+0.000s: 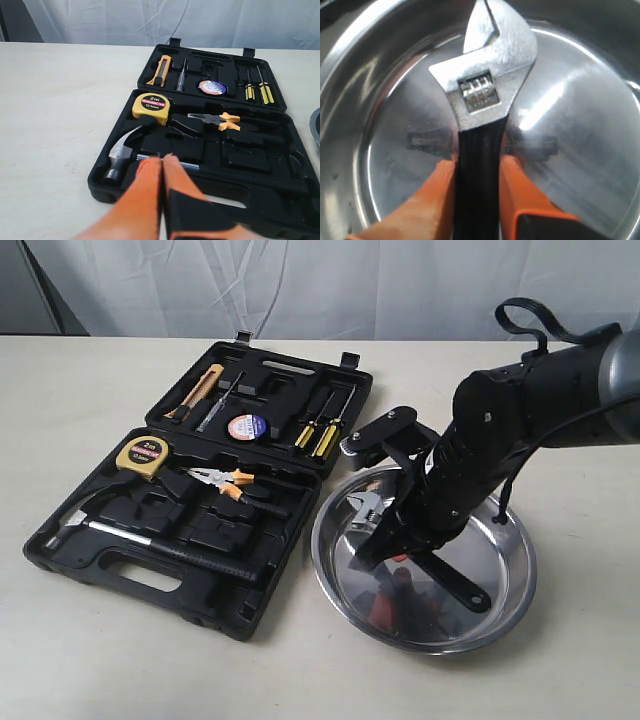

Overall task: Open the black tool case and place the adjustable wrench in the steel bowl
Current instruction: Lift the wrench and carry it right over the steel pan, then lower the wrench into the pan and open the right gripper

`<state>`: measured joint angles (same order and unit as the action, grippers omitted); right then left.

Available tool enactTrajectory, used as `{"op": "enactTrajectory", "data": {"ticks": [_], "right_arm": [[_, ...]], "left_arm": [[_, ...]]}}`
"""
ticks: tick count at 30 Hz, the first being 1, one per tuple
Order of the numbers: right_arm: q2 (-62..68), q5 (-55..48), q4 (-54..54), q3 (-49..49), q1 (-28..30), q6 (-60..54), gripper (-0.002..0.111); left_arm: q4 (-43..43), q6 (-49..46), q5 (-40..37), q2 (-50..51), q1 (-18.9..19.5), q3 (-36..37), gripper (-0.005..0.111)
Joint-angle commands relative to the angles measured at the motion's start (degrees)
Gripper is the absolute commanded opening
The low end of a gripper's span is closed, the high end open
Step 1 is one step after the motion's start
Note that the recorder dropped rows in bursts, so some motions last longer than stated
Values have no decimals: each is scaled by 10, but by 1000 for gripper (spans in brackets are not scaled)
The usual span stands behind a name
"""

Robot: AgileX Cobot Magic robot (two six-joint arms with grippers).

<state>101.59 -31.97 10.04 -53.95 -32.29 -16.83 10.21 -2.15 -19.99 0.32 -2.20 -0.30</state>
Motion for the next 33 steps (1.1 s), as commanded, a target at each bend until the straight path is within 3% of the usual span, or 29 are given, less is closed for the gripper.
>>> {"op": "enactTrajectory", "data": {"ticks": [1, 4, 10, 22, 25, 31, 33], "right_arm": [[1, 29, -5, 0, 3, 21, -1], [1, 31, -6, 0, 3, 21, 8], [1, 27, -17, 0, 3, 21, 42], [1, 46, -20, 0, 3, 23, 43], [1, 55, -20, 0, 3, 23, 39], [-1, 82, -20, 0, 3, 28, 3], [-12, 93, -20, 0, 3, 41, -1]], "left_arm": [[0, 2, 7, -3, -2, 3, 0], [0, 2, 7, -3, -2, 3, 0], [0, 2, 5, -3, -2, 3, 0], [0, 2, 6, -3, -2, 3, 0], [0, 2, 6, -3, -2, 3, 0], [0, 2, 6, -3, -2, 3, 0], [0, 2, 6, -3, -2, 3, 0]]}}
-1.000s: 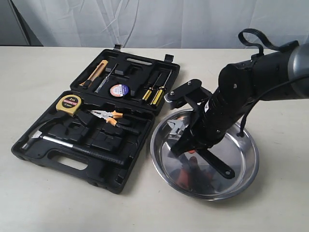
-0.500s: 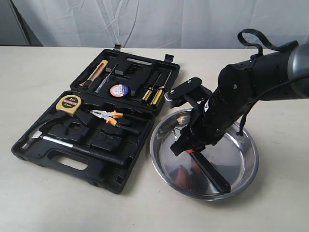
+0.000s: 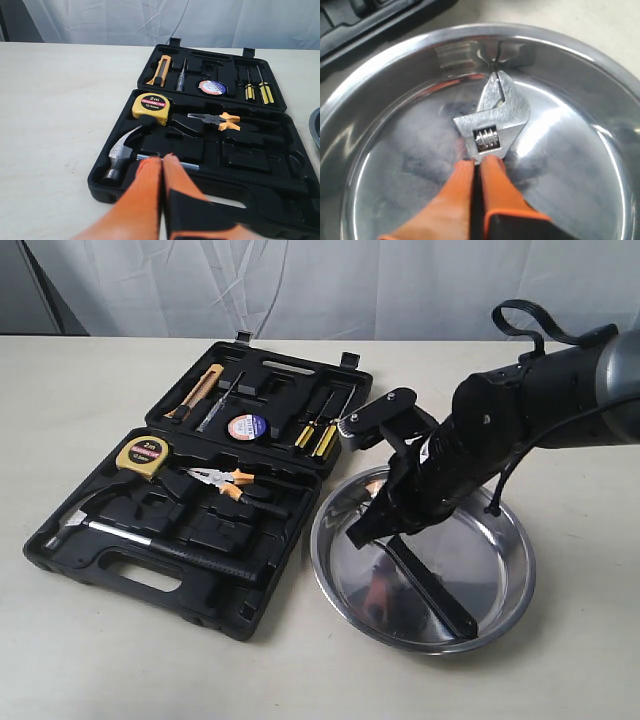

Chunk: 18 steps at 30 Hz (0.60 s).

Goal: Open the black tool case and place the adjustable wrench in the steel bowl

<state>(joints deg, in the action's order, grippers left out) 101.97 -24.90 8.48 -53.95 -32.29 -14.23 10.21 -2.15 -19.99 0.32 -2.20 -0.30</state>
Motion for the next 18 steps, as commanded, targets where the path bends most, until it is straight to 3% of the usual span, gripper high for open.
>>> {"op": "enactTrajectory", "data": {"ticks": [1, 7, 18], "right_arm": [[-26, 29, -5, 0, 3, 21, -1], [-186, 25, -34, 8, 3, 42, -1], [-454, 24, -230, 132, 3, 283, -1]], "left_arm": [[0, 2, 6, -3, -2, 3, 0], [0, 2, 6, -3, -2, 3, 0], [0, 2, 6, -3, -2, 3, 0]]}}
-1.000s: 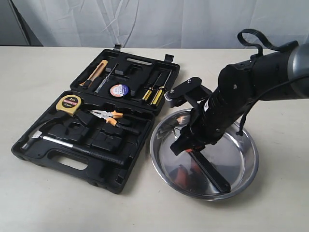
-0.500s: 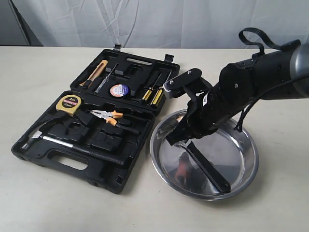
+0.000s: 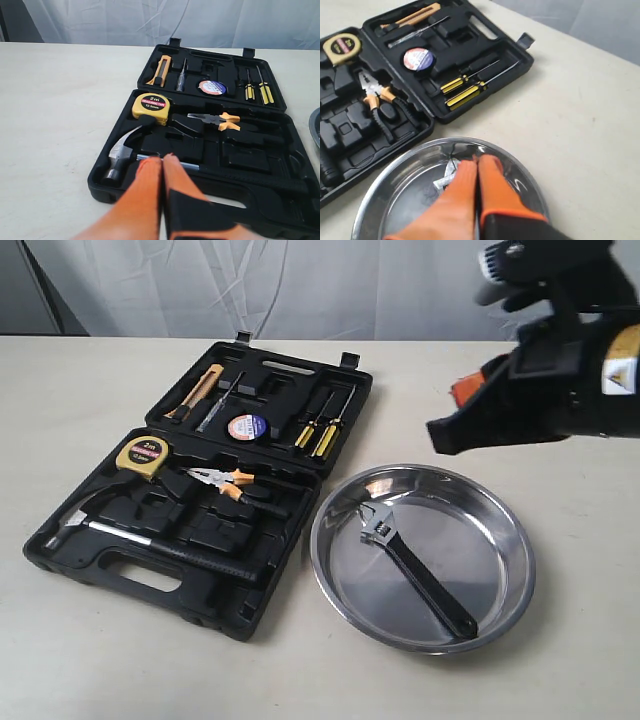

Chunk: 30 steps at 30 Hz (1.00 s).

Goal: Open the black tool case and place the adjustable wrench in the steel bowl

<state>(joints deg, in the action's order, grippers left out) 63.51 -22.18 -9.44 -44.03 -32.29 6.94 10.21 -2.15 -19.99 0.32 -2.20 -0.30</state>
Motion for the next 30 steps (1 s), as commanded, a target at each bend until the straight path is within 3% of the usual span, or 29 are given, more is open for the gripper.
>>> {"op": "enactTrajectory", "data": {"ticks": [1, 17, 20, 27, 30], "right_arm": [[-84, -4, -48, 36, 3, 71, -1], [-156, -2, -40, 38, 13, 68, -1], [-197, -9, -9, 38, 74, 67, -1], [-334, -61, 36, 76, 306, 67, -1], [-381, -68, 24, 108, 355, 67, -1]], "left_arm": [[0, 2, 6, -3, -2, 3, 0], [0, 2, 7, -3, -2, 3, 0], [0, 2, 7, -3, -2, 3, 0], [0, 2, 7, -3, -2, 3, 0], [0, 2, 7, -3, -2, 3, 0]]}}
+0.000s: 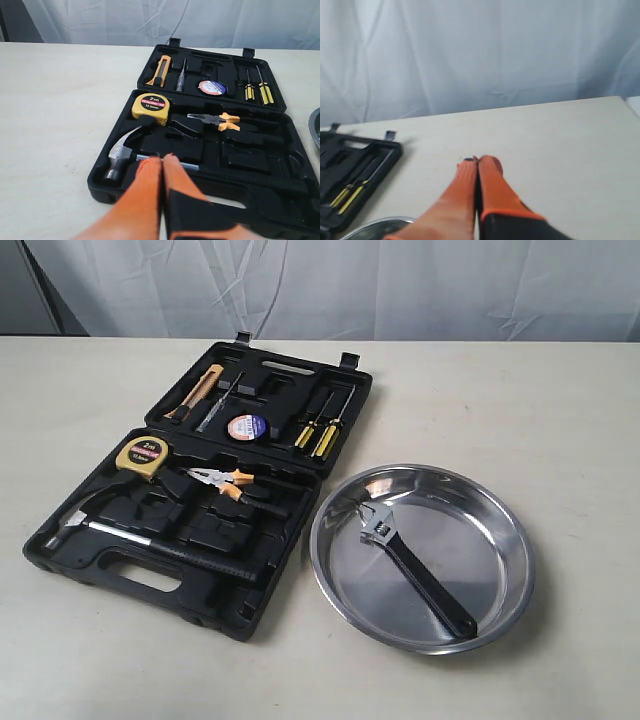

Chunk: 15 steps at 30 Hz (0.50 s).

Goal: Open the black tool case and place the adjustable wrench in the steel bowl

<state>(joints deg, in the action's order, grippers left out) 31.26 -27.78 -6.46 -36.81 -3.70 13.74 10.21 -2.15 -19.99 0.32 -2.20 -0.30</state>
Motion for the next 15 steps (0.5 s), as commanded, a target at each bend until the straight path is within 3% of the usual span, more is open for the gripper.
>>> {"op": "enactTrajectory", "data": {"ticks": [1, 9, 15], "right_arm": [[-69, -17, -9, 46, 77, -1, -1], [-106, 8, -10, 152, 49, -1, -1], [-151, 188, -10, 269, 36, -1, -1]], "left_arm": [[0, 2, 7, -3, -2, 3, 0], [0, 2, 7, -3, -2, 3, 0], [0, 2, 7, -3, -2, 3, 0]]}}
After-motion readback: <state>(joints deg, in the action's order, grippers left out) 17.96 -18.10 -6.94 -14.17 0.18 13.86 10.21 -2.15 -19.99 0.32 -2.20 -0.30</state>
